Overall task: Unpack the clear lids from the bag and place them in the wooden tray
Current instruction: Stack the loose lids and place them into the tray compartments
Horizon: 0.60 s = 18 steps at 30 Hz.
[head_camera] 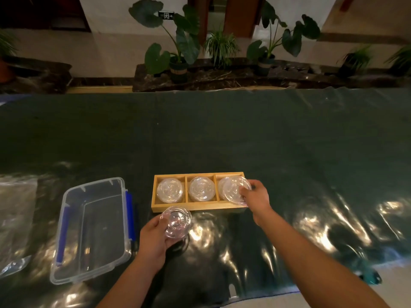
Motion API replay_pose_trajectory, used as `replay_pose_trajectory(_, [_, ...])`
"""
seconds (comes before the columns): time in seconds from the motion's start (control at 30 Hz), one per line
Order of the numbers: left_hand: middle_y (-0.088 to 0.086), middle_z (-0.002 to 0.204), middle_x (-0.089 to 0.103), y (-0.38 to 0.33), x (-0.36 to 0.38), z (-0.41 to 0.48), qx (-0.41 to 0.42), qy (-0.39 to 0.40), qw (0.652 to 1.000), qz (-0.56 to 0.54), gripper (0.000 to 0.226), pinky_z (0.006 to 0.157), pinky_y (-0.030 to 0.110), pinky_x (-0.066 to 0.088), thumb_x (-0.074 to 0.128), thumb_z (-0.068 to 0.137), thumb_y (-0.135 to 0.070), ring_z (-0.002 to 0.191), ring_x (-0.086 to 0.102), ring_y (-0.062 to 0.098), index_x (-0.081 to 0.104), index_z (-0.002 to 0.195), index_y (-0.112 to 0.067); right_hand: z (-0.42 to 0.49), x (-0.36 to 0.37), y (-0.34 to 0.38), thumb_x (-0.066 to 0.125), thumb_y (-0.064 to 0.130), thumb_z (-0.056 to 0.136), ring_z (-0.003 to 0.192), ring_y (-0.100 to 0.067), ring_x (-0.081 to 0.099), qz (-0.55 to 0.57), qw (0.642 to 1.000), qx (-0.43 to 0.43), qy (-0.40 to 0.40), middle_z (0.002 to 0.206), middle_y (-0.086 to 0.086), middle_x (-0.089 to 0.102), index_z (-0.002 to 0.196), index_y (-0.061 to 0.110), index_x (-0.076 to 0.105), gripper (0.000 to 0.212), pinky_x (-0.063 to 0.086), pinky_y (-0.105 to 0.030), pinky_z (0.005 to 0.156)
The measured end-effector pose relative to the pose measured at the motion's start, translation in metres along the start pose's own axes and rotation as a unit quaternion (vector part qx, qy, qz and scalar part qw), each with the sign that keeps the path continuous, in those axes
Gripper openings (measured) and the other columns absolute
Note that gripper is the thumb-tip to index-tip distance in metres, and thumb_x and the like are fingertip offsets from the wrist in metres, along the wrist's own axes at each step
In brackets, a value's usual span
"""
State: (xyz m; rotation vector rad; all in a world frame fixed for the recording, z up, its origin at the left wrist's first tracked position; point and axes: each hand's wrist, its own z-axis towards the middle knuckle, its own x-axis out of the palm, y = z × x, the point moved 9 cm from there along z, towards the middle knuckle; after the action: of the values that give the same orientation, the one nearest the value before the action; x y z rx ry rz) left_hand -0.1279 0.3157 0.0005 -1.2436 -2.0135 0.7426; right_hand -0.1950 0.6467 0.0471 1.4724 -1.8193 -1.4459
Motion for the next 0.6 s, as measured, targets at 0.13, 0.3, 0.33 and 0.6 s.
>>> replay_pose_trajectory(0.13, [0.016, 0.11, 0.076, -0.003, -0.001, 0.002, -0.001, -0.005, 1.0, -0.004, 0.015, 0.068, 0.042, 0.063, 0.056, 0.102, -0.014, 0.096, 0.075, 0.032, 0.069, 0.109, -0.009, 0.033, 0.009, 0.007, 0.065, 0.017, 0.092, 0.095, -0.023, 0.066, -0.055, 0.998, -0.002, -0.002, 0.106, -0.001, 0.066, 0.123, 0.018, 0.059, 0.031, 0.059, -0.042, 0.085])
replay_pose_trajectory(0.3, [0.015, 0.112, 0.076, -0.002, -0.006, 0.004, -0.001, -0.016, 1.0, -0.012, 0.017, 0.075, 0.045, 0.062, 0.058, 0.101, -0.015, 0.1, 0.074, 0.033, 0.07, 0.111, -0.009, 0.056, 0.027, 0.013, 0.065, 0.02, 0.092, 0.093, -0.023, 0.066, -0.154, 0.988, -0.022, 0.01, 0.105, 0.0, 0.064, 0.128, 0.021, 0.057, 0.036, 0.058, -0.039, 0.081])
replay_pose_trajectory(0.33, [0.015, 0.112, 0.076, -0.001, -0.008, 0.004, 0.0, -0.018, 1.0, -0.013, 0.017, 0.075, 0.045, 0.062, 0.058, 0.101, -0.016, 0.099, 0.075, 0.033, 0.07, 0.111, -0.009, 0.059, 0.03, 0.013, 0.064, 0.021, 0.093, 0.097, -0.026, 0.066, -0.179, 0.983, -0.028, 0.015, 0.107, -0.002, 0.066, 0.128, 0.021, 0.057, 0.036, 0.057, -0.04, 0.084])
replay_pose_trajectory(0.6, [0.017, 0.117, 0.074, 0.002, -0.022, 0.011, -0.01, -0.047, 0.999, -0.012, 0.019, 0.09, 0.055, 0.059, 0.057, 0.101, -0.016, 0.107, 0.071, 0.037, 0.068, 0.116, -0.008, 0.066, 0.04, 0.017, 0.059, 0.033, 0.097, 0.123, -0.03, 0.052, -0.425, 0.899, -0.103, 0.006, 0.137, -0.011, 0.05, 0.137, 0.018, 0.056, 0.043, 0.05, -0.037, 0.087])
